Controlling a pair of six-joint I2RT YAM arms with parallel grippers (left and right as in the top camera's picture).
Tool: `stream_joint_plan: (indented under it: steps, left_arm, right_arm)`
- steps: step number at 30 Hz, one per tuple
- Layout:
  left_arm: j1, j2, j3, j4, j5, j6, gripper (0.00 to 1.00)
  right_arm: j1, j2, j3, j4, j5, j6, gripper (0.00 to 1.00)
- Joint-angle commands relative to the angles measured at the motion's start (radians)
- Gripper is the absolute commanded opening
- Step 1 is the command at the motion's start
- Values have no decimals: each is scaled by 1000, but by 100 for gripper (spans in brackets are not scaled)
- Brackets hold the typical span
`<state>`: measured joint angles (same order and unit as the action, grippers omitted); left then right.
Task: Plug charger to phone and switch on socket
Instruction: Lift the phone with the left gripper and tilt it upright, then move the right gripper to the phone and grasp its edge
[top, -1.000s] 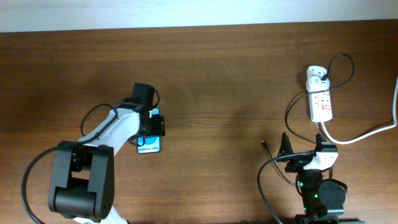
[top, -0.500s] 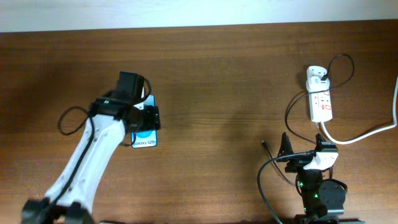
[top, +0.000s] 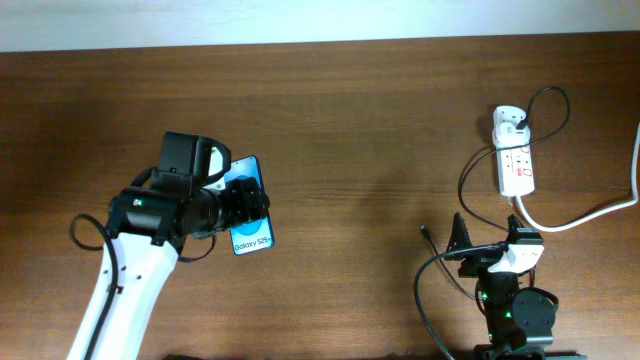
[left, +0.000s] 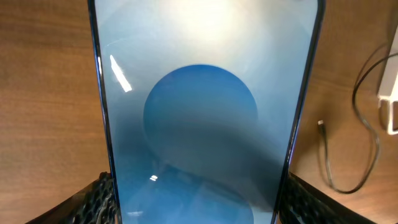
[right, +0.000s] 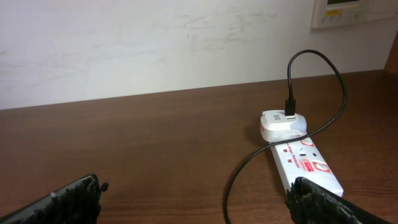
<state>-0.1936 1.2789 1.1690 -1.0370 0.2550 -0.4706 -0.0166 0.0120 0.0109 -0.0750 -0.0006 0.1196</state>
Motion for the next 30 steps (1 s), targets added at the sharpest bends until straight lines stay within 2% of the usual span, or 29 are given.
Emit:
stream_joint_plan:
  steps: [1,4,5,8,9,10,12,13,14,19,25,27,30]
  left_arm:
    - [0,-21,25,6,9,-163,54]
    - [0,-21,25,34,-58,-259,54]
    - [0,-21,25,45,-74,-286,54]
    - [0,-20,25,83,-95,-304,55]
    - [0,-18,25,93,-95,-309,56]
    - [0,-15,25,97,-104,-319,56]
    - [0,-8,25,108,-125,-361,56]
    - [0,-2,25,111,-125,-389,56]
    - [0,13,25,114,-125,-443,56]
    - [0,41,25,116,-105,-556,54]
    - [0,42,25,117,-41,-579,53]
    - [0,42,25,116,-40,-584,53]
    - [0,41,25,116,-41,-584,54]
  right_arm:
    - [10,-6,-5,-5,-2,-8,98]
    - [10,-6,-5,-4,-32,-6,98]
    - [10,-6,-5,6,-126,62,98]
    - [10,-6,-5,23,-360,490,98]
    - [10,-6,-5,26,-495,631,98]
    - [10,-6,-5,26,-639,679,98]
    - [10,-6,-5,18,-860,683,98]
    - [10,-6,-5,9,-900,683,98]
    - [10,-6,-5,10,-905,682,98]
    - [10,-6,-5,11,-835,686,98]
    - [11,-6,-5,14,-811,682,98]
    - [42,-6,-5,78,-810,715,98]
    - [114,20,-5,159,-700,758,98]
